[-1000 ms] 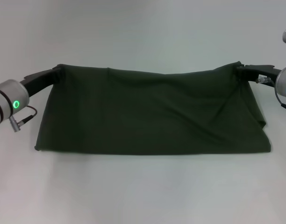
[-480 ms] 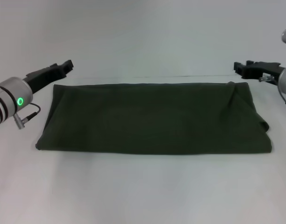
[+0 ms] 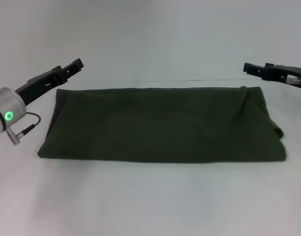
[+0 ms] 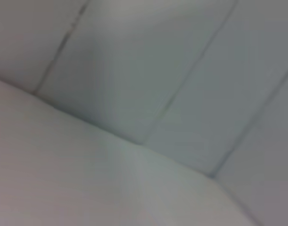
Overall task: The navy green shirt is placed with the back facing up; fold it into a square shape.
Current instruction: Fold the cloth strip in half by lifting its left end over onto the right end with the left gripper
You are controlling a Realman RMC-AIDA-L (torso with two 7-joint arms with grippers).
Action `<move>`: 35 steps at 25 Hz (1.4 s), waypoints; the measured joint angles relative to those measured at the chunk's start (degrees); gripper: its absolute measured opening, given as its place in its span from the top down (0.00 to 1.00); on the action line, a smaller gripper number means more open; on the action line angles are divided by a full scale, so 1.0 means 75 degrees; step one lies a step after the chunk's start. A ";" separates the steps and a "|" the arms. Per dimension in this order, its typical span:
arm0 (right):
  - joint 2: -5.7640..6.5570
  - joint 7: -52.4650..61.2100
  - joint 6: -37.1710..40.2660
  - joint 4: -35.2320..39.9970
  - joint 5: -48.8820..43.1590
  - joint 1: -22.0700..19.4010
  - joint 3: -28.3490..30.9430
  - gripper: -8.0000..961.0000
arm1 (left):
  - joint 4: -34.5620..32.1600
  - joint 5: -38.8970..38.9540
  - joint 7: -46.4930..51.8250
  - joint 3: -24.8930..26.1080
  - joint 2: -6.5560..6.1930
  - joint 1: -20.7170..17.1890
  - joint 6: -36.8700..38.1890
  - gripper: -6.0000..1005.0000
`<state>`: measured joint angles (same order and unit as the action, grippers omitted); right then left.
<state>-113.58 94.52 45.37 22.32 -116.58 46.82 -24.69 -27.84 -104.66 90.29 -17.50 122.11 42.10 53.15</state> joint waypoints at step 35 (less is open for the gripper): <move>0.0319 0.2951 0.3580 0.1486 -0.0237 -0.1971 -0.1127 0.19 | -0.1489 -0.1887 0.1015 -0.0837 0.0217 -0.2070 0.0999 0.23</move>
<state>-111.19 116.65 72.22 33.47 -118.36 32.04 -33.14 -39.01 -118.82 97.90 -23.79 123.73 26.58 60.65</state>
